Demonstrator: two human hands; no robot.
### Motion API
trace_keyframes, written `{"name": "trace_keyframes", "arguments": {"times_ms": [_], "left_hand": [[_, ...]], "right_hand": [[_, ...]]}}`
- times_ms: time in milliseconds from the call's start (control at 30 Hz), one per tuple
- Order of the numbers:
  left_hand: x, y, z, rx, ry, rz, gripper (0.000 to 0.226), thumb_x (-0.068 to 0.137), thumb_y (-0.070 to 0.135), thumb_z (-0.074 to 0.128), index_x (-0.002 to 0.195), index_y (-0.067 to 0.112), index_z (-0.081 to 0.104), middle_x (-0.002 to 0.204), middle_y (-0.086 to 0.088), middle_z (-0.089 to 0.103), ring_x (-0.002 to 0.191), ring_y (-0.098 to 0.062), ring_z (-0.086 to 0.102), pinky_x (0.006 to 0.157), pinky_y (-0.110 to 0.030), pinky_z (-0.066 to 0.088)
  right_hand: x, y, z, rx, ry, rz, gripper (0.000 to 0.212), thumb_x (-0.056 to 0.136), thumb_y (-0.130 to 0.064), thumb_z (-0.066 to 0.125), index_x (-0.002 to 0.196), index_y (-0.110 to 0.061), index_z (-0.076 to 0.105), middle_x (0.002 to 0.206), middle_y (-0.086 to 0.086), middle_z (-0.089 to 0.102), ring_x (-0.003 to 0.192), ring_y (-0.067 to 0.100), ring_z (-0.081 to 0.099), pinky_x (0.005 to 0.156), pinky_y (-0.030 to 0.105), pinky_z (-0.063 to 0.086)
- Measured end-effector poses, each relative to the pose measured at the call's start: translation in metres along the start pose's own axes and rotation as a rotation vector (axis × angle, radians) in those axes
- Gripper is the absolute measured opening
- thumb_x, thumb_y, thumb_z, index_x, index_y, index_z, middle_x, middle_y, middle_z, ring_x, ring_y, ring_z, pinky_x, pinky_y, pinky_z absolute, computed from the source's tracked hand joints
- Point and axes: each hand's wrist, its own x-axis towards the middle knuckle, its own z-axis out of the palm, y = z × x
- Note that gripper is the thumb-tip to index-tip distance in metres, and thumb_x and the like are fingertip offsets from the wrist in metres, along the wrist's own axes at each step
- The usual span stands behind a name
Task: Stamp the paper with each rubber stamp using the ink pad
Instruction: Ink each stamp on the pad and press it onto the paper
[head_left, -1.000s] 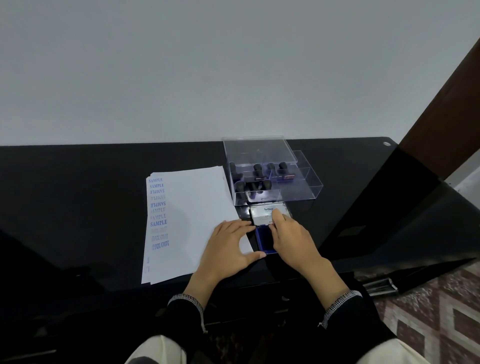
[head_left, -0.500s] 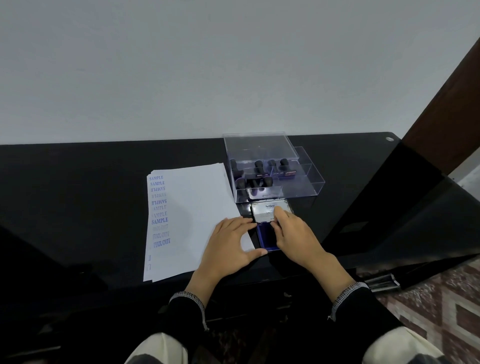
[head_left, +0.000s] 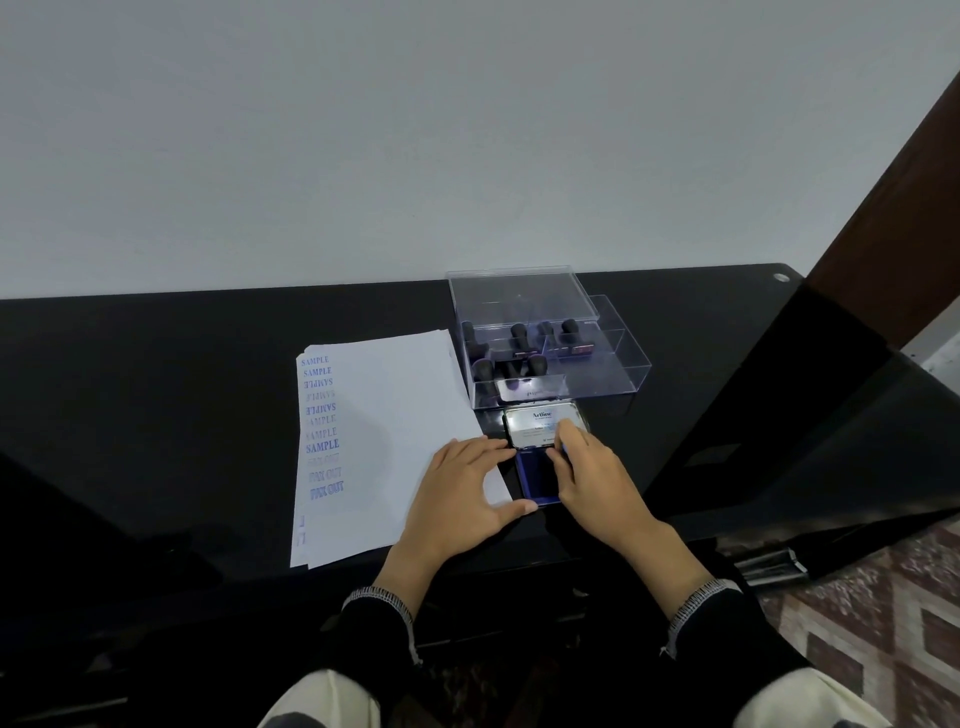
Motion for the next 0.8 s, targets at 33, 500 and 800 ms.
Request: {"name": "trace_keyframes", "arguments": {"times_ms": [33, 500, 800], "left_hand": [[0.0, 0.0, 0.0, 0.002, 0.001, 0.001, 0.075, 0.075, 0.074, 0.059, 0.138, 0.035, 0.048, 0.145, 0.02, 0.042, 0.134, 0.002, 0.03, 0.117, -0.022, 0.009], [0.0, 0.0, 0.001, -0.007, 0.004, -0.004, 0.075, 0.074, 0.073, 0.06, 0.138, 0.036, 0.048, 0.144, 0.02, 0.042, 0.134, 0.003, 0.03, 0.117, -0.023, 0.009], [0.0, 0.0, 0.0, 0.0, 0.007, 0.005, 0.074, 0.075, 0.073, 0.059, 0.138, 0.035, 0.049, 0.145, 0.02, 0.042, 0.134, 0.002, 0.03, 0.117, -0.023, 0.008]], "right_hand": [[0.001, 0.001, -0.001, 0.005, -0.003, -0.001, 0.022, 0.097, -0.013, 0.047, 0.082, -0.019, 0.032, 0.07, -0.011, 0.038, 0.063, 0.011, 0.039, 0.05, 0.021, 0.027], [-0.006, -0.001, 0.008, -0.013, 0.067, 0.02, 0.02, 0.098, -0.013, 0.047, 0.083, -0.018, 0.035, 0.078, -0.006, 0.043, 0.069, 0.013, 0.041, 0.058, 0.022, 0.03], [0.02, 0.003, -0.009, 0.08, -0.122, 0.085, 0.014, 0.094, -0.012, 0.051, 0.086, -0.01, 0.04, 0.068, 0.004, 0.052, 0.061, 0.025, 0.052, 0.055, 0.043, 0.044]]}}
